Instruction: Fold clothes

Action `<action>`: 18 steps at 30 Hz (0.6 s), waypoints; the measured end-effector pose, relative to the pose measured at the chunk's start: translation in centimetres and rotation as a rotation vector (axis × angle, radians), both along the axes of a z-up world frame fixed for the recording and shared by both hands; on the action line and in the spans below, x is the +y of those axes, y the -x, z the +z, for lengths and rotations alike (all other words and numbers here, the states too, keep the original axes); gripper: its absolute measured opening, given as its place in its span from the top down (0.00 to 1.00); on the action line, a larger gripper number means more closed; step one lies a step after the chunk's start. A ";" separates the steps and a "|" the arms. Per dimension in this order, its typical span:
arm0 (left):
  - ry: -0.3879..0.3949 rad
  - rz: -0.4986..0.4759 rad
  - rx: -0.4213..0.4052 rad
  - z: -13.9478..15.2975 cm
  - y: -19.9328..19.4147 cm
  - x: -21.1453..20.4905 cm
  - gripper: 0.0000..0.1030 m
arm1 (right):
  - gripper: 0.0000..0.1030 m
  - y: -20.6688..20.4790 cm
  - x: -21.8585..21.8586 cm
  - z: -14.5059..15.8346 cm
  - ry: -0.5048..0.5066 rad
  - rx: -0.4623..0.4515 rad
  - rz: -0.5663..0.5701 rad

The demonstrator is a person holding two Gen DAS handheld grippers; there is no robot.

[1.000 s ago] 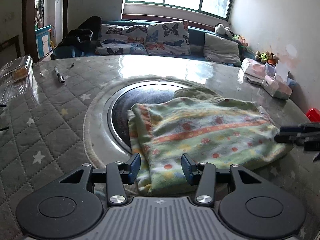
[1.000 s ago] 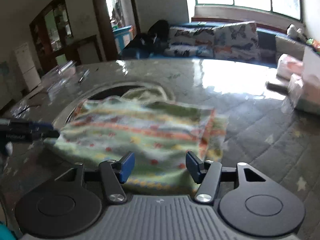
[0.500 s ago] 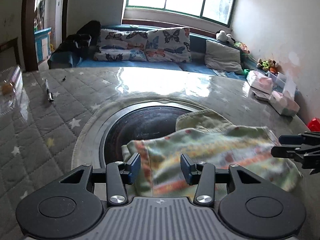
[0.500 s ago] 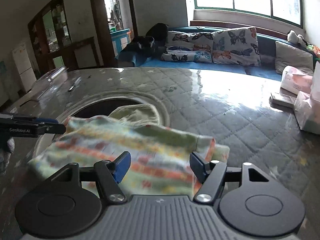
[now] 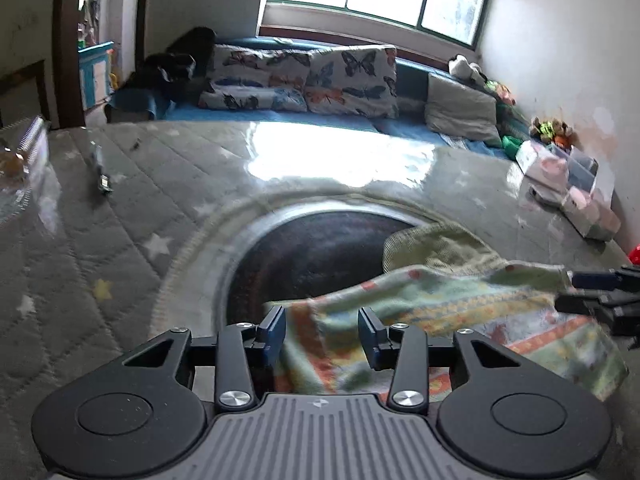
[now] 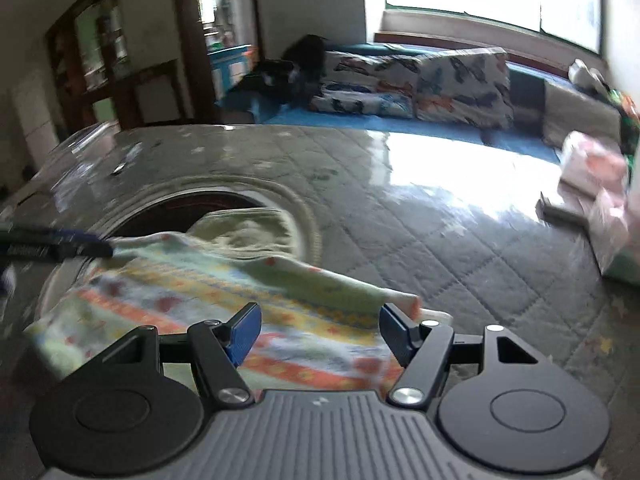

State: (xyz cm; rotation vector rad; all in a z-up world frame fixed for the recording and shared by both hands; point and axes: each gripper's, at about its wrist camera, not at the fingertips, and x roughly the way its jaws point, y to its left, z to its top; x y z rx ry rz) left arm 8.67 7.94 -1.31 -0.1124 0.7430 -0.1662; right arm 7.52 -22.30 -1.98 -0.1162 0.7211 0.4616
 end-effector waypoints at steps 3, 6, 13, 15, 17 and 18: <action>0.000 0.031 -0.003 0.7 0.6 1.1 0.52 | 0.34 1.1 1.5 0.6 0.015 -0.014 0.055; -0.007 0.054 0.001 0.9 1.5 1.9 0.45 | 0.34 2.8 4.2 1.5 0.028 -0.031 0.159; 0.057 0.129 0.028 0.9 3.2 4.3 0.37 | 0.36 6.4 11.4 1.6 0.101 -0.059 0.394; 0.092 0.146 0.033 1.0 3.6 5.1 0.37 | 0.38 7.4 13.4 1.0 0.130 -0.064 0.447; 0.129 0.162 0.040 1.1 4.0 5.7 0.37 | 0.42 8.1 15.1 0.4 0.154 -0.065 0.486; 0.149 0.167 0.045 1.0 4.1 6.0 0.37 | 0.44 8.5 16.0 0.1 0.165 -0.066 0.504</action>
